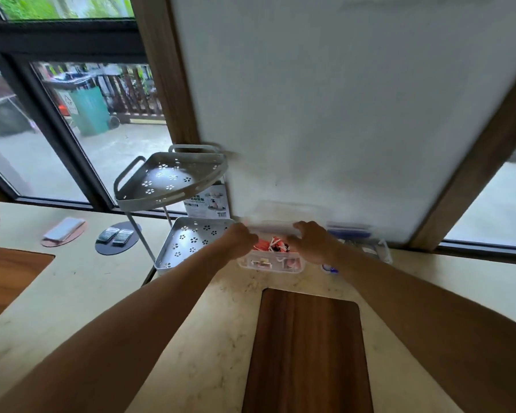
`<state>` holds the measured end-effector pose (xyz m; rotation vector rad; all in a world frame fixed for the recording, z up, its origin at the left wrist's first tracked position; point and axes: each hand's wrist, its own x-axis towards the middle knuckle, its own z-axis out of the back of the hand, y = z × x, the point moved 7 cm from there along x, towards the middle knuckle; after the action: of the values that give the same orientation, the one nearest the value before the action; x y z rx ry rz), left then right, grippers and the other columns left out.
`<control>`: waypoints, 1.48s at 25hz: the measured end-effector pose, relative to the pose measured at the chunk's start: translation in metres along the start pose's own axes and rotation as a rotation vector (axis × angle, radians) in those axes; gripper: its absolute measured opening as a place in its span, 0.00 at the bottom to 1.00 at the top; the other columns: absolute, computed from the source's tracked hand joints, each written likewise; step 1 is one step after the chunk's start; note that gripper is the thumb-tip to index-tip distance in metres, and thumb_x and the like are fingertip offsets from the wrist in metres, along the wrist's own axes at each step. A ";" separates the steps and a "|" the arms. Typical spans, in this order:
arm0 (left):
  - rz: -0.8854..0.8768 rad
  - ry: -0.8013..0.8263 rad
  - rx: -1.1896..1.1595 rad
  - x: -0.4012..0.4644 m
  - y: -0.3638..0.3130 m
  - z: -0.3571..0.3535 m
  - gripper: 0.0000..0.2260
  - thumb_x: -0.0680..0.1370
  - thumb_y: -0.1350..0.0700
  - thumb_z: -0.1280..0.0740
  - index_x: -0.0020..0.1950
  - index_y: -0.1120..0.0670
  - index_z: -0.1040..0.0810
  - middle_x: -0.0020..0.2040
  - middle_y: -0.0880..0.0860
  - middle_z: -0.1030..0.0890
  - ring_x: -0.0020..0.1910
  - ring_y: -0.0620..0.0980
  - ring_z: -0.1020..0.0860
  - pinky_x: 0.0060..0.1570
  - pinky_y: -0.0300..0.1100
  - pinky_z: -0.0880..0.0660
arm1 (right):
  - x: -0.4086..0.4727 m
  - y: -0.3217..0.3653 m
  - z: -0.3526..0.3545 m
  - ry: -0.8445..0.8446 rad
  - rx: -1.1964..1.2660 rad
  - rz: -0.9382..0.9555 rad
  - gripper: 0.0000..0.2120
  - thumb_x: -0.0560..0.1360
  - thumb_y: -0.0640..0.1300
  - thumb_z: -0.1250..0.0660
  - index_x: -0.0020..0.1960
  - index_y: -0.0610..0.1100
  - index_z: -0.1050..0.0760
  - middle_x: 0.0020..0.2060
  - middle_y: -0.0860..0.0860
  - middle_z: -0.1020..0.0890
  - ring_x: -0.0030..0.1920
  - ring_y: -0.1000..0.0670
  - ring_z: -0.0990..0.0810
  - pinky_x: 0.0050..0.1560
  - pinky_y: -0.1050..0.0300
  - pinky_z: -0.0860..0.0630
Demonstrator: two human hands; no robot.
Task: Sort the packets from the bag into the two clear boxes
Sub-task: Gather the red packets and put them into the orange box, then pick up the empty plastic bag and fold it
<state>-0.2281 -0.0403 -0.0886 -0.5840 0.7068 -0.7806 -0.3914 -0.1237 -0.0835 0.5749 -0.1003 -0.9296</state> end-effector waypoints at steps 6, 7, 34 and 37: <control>-0.154 0.015 0.170 -0.058 -0.018 0.017 0.16 0.81 0.58 0.38 0.64 0.65 0.23 0.62 0.65 0.20 0.60 0.63 0.21 0.27 0.30 0.27 | -0.068 0.006 0.020 -0.020 -0.058 -0.008 0.28 0.81 0.57 0.41 0.74 0.40 0.34 0.68 0.41 0.25 0.62 0.43 0.22 0.58 0.51 0.26; -0.183 0.024 0.171 -0.067 -0.022 0.019 0.16 0.80 0.58 0.38 0.64 0.65 0.22 0.62 0.65 0.20 0.59 0.62 0.20 0.27 0.30 0.27 | -0.077 0.005 0.021 -0.011 -0.062 -0.020 0.28 0.80 0.58 0.41 0.73 0.41 0.34 0.69 0.41 0.26 0.63 0.43 0.23 0.58 0.51 0.26; -0.086 0.460 0.063 -0.191 0.005 -0.184 0.12 0.81 0.59 0.37 0.63 0.59 0.23 0.64 0.62 0.21 0.63 0.62 0.21 0.60 0.55 0.23 | -0.286 -0.152 -0.041 -0.140 0.115 -0.410 0.25 0.80 0.55 0.38 0.72 0.44 0.31 0.71 0.45 0.28 0.70 0.44 0.29 0.65 0.51 0.31; -0.115 0.585 0.172 -0.218 0.019 -0.247 0.16 0.81 0.59 0.38 0.67 0.62 0.24 0.59 0.62 0.19 0.57 0.60 0.19 0.55 0.53 0.21 | -0.352 -0.197 -0.082 -0.148 0.167 -0.592 0.22 0.80 0.53 0.37 0.70 0.43 0.29 0.69 0.42 0.27 0.67 0.42 0.26 0.66 0.49 0.30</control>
<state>-0.5162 0.0908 -0.1817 -0.2347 1.1331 -1.1252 -0.7210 0.0948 -0.1965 0.7059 -0.1449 -1.5500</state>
